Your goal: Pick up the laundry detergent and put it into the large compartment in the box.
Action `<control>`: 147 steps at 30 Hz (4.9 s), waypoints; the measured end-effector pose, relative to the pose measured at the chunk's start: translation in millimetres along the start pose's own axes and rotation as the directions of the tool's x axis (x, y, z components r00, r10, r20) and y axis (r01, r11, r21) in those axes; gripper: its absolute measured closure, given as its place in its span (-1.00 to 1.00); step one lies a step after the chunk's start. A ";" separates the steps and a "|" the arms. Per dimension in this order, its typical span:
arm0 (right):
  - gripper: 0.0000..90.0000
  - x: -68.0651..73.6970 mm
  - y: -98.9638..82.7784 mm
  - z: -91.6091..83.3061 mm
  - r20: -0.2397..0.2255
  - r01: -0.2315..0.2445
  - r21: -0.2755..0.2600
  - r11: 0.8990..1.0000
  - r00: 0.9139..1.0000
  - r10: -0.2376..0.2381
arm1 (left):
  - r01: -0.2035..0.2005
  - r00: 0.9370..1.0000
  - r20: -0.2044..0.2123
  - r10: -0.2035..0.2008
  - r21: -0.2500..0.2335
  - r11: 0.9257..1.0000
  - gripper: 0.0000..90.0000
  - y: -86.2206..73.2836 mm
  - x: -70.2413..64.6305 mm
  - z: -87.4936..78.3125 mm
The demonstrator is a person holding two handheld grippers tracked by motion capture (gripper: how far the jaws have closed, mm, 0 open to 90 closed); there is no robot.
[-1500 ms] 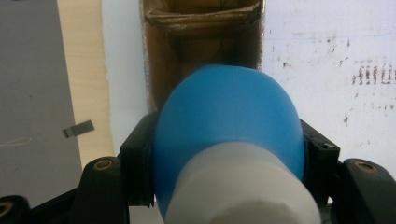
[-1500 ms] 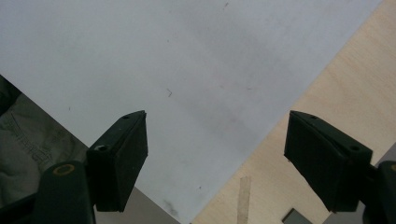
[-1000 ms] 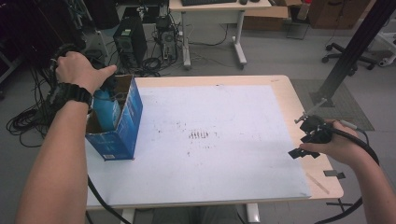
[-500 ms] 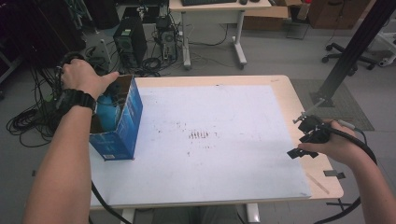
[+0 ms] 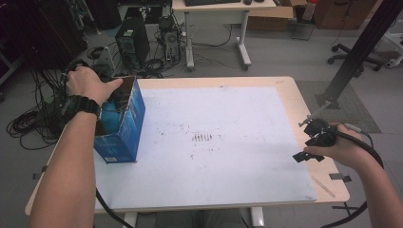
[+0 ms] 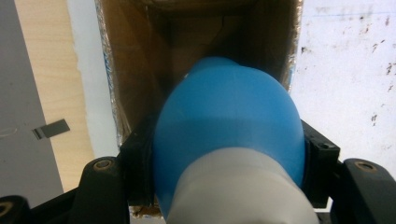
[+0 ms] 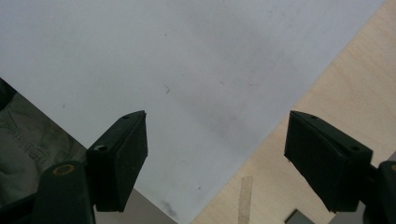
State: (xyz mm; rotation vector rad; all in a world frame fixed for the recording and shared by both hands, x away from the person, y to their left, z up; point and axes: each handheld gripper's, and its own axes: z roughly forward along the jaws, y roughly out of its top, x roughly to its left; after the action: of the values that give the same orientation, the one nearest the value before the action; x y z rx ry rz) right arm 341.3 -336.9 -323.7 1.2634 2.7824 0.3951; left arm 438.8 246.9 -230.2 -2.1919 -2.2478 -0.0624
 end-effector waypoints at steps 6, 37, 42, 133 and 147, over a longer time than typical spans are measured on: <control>-0.52 -0.3 -0.4 0.3 0.000 -0.002 0.001 1.000 1.000 0.002 | 0.001 1.000 0.002 -0.001 0.006 1.000 -0.17 0.2 1.3 6.7; -0.53 -1.0 -1.0 4.2 -0.002 -0.004 0.013 1.000 1.000 0.004 | -0.007 1.000 0.007 0.006 0.046 0.999 -0.17 0.1 6.2 42.7; -0.53 -0.4 -0.6 3.7 -0.004 -0.001 0.012 1.000 1.000 0.001 | -0.008 1.000 0.002 0.008 0.052 0.999 -0.17 0.6 6.3 47.2; -0.54 1.6 -0.5 4.4 -0.008 0.007 0.007 1.000 1.000 -0.007 | -0.175 0.985 -0.018 0.174 -0.114 0.978 -0.66 -9.0 -49.9 -29.9; -0.54 3.4 3.4 1.8 -0.007 0.011 -0.003 1.000 1.000 -0.011 | -0.276 0.961 -0.051 0.272 -0.133 0.952 -0.66 -19.6 -95.8 -28.6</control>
State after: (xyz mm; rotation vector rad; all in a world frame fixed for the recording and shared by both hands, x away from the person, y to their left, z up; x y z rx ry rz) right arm 341.8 -331.9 -324.5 1.2483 2.7921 0.4038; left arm 420.9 149.9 -204.9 -2.5316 -1.9554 -0.2586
